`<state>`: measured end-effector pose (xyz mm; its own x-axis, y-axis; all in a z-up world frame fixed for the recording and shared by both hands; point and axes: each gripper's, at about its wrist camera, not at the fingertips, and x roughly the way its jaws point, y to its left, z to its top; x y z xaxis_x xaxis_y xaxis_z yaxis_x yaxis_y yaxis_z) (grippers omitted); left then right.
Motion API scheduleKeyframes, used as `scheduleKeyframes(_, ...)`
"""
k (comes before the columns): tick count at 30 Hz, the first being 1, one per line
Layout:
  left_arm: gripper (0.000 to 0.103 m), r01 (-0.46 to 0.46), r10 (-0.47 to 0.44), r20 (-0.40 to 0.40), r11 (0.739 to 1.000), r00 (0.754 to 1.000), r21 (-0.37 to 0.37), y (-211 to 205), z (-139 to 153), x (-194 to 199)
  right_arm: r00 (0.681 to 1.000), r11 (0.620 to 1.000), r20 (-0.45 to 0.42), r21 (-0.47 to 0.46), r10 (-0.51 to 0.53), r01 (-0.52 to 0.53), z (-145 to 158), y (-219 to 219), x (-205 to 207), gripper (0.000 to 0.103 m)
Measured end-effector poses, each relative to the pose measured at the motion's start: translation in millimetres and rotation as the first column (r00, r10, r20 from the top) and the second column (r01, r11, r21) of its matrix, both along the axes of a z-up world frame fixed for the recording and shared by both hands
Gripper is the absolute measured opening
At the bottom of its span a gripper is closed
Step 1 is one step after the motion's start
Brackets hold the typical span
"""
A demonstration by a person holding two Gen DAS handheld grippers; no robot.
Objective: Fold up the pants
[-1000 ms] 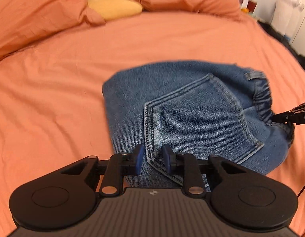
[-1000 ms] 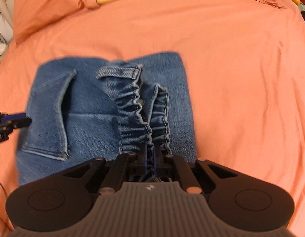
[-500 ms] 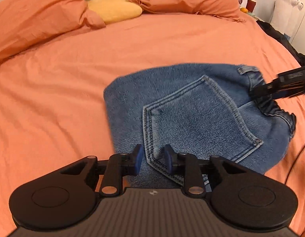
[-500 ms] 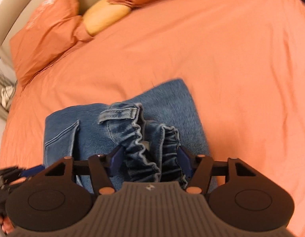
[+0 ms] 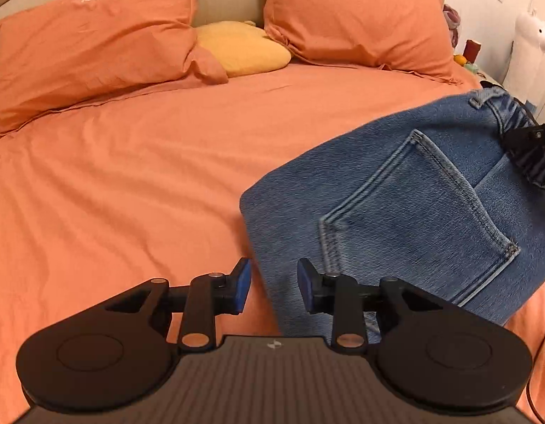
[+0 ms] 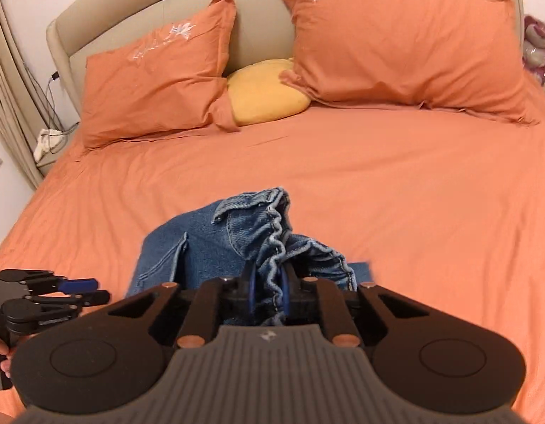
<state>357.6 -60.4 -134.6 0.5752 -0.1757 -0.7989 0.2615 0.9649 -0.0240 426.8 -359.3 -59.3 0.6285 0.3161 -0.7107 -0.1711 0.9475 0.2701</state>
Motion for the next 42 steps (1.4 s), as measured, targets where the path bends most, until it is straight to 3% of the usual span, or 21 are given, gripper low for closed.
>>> scheduleKeyframes(3, 0.032, 0.015, -0.015, 0.000, 1.000, 1.000, -0.003, -2.3, -5.2, 5.9, 0.994, 0.998, -0.093, -0.028, -0.050, 0.047, -24.1, -16.8, 6.3, 0.009)
scheduleKeyframes(7, 0.027, 0.032, -0.032, 0.015, 0.999, 0.999, 0.015, -7.9, -11.9, 16.4, 0.977, 0.991, -0.176, -0.081, -0.123, 0.110, -81.3, -36.4, 10.4, 0.007)
scheduleKeyframes(10, 0.027, 0.051, -0.051, 0.037, 0.999, 0.998, 0.013, -12.0, -12.8, 28.7, 0.961, 0.988, -0.228, -0.052, -0.155, 0.147, -108.2, -42.4, 22.7, 0.010)
scheduleKeyframes(14, 0.025, 0.065, -0.065, 0.052, 0.998, 0.997, 0.002, -22.6, -19.1, 54.4, 0.962, 0.988, -0.242, -0.124, -0.125, 0.097, -110.2, -28.9, 35.2, 0.014)
scheduleKeyframes(18, 0.024, 0.071, -0.068, -0.040, 0.995, 0.997, 0.066, -31.6, -49.4, 84.6, 0.959, 0.986, -0.257, -0.147, -0.118, 0.081, -112.5, -26.4, 39.7, 0.020)
scheduleKeyframes(23, 0.026, 0.044, -0.036, -0.126, 0.997, 0.991, 0.063, -30.7, -77.4, 104.3, 0.957, 0.985, -0.254, -0.132, -0.141, 0.110, -120.8, -25.0, 43.7, 0.024)
scheduleKeyframes(26, 0.025, 0.031, -0.018, -0.124, 0.994, 0.992, 0.105, -36.5, -74.2, 101.0, 0.958, 0.980, -0.240, -0.155, -0.157, 0.122, -118.8, -20.0, 40.6, 0.026)
scheduleKeyframes(29, 0.025, 0.037, -0.025, -0.065, 0.981, 0.998, 0.189, -44.2, -56.3, 84.9, 0.954, 0.979, -0.246, -0.152, -0.173, 0.139, -113.6, -22.0, 35.7, 0.027)
scheduleKeyframes(31, 0.026, 0.048, -0.045, -0.016, 0.976, 0.999, 0.212, -44.1, -42.5, 64.0, 0.956, 0.976, -0.229, -0.155, -0.185, 0.151, -101.9, -21.8, 31.1, 0.037)
scheduleKeyframes(32, 0.026, 0.057, -0.057, -0.002, 0.978, 0.998, 0.202, -41.5, -36.5, 54.4, 0.963, 0.975, -0.196, -0.163, -0.183, 0.152, -93.9, -21.0, 24.0, 0.040)
scheduleKeyframes(38, 0.027, 0.074, -0.078, 0.046, 0.993, 0.996, 0.088, -22.9, -11.8, -12.2, 0.990, 0.969, -0.024, -0.208, -0.140, 0.132, -45.5, -13.0, -34.7, 0.038)
scheduleKeyframes(41, 0.027, 0.079, -0.080, 0.040, 0.997, 0.996, 0.027, -16.2, -7.9, -38.1, 0.995, 0.977, 0.013, -0.191, -0.099, 0.100, -31.0, -4.4, -65.6, 0.023)
scheduleKeyframes(42, 0.027, 0.078, -0.078, 0.039, 0.997, 0.996, 0.017, -14.5, -9.4, -46.7, 0.996, 0.978, 0.021, -0.192, -0.082, 0.085, -30.5, -0.3, -74.8, 0.022)
